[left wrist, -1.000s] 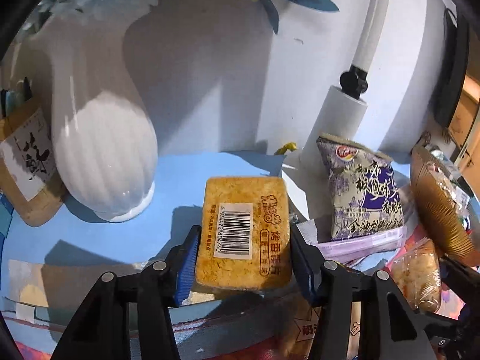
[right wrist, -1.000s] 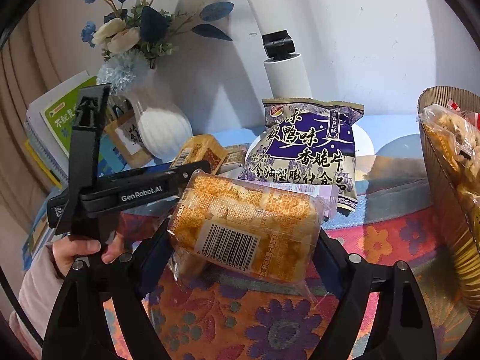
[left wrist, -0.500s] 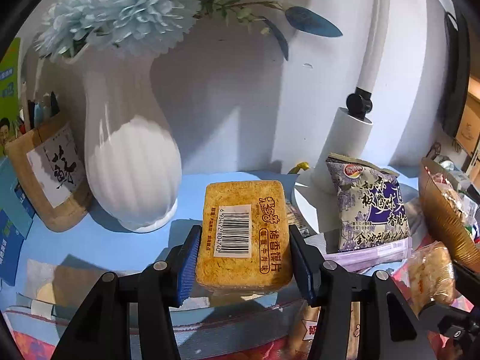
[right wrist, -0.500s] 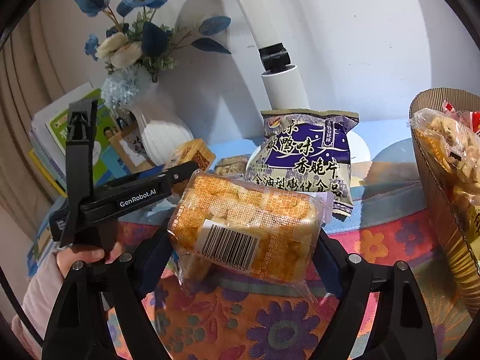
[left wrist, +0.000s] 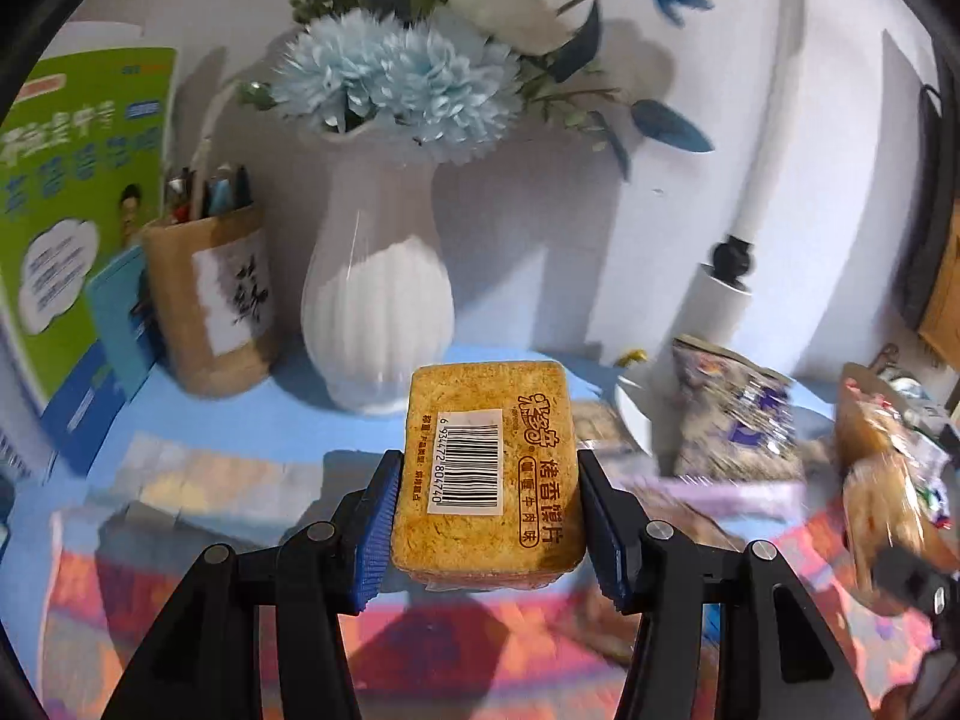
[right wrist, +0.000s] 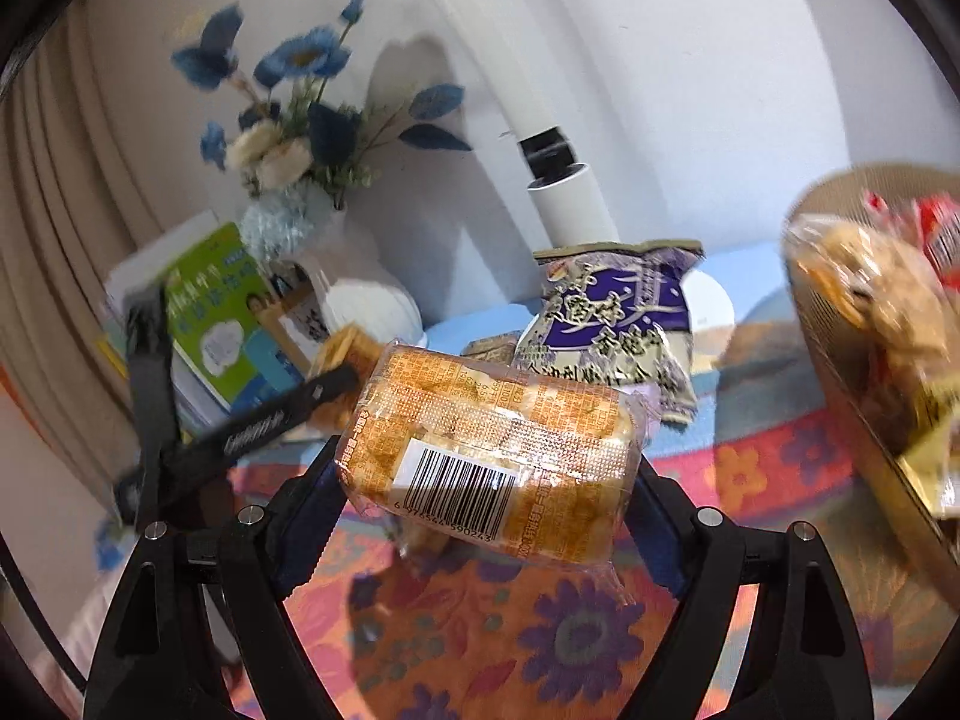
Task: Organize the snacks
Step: 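Carry both bread packs over the amber bowl and open both grippers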
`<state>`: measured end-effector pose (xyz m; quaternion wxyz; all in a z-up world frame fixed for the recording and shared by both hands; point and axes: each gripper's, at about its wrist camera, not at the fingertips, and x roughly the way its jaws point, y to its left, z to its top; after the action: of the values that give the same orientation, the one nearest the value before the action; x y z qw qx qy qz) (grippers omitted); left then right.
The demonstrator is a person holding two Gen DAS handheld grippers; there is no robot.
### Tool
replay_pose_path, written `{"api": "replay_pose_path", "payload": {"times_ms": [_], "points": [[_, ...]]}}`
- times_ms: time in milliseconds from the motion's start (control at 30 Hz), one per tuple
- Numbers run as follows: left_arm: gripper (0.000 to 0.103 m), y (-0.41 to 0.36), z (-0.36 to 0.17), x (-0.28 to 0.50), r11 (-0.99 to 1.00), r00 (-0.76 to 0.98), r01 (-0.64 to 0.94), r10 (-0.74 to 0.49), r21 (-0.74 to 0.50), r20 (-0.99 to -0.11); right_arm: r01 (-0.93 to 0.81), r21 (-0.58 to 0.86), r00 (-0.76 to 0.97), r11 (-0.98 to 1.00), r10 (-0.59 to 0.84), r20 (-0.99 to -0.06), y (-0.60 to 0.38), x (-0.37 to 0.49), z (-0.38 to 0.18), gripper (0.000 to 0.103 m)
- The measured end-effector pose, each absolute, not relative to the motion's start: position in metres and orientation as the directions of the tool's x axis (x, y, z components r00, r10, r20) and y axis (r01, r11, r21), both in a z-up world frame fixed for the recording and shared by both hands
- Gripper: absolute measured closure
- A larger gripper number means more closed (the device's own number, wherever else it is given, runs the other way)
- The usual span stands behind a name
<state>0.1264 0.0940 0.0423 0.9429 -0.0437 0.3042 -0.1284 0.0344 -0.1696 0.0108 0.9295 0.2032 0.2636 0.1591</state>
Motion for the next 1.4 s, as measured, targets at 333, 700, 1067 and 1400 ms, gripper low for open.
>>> {"api": "replay_pose_path", "payload": {"times_ms": [333,700,1067,1400], "points": [[0.050,0.023,0.138,0.065,0.958,0.831,0.266,-0.284,-0.107,-0.478,-0.230,0.502,0.838,0.834,0.432,-0.333,-0.249,0.008,0.098,0.019],[0.049,-0.127,0.177,0.045,0.814,0.641,0.549,-0.556,-0.190,-0.529,-0.068,0.493,0.847,0.868,0.311,-0.432,-0.373,0.032,0.134,0.019],[0.006,-0.195,0.142,0.049,0.745,0.522,0.652,-0.578,-0.144,-0.628,0.118,0.509,0.791,0.853,0.230,-0.568,-0.437,0.046,0.109,0.007],[0.006,-0.145,0.138,0.083,0.824,0.569,0.545,-0.498,-0.153,-0.654,0.086,0.537,0.809,0.839,0.255,-0.529,-0.420,0.035,0.124,0.007]]}}
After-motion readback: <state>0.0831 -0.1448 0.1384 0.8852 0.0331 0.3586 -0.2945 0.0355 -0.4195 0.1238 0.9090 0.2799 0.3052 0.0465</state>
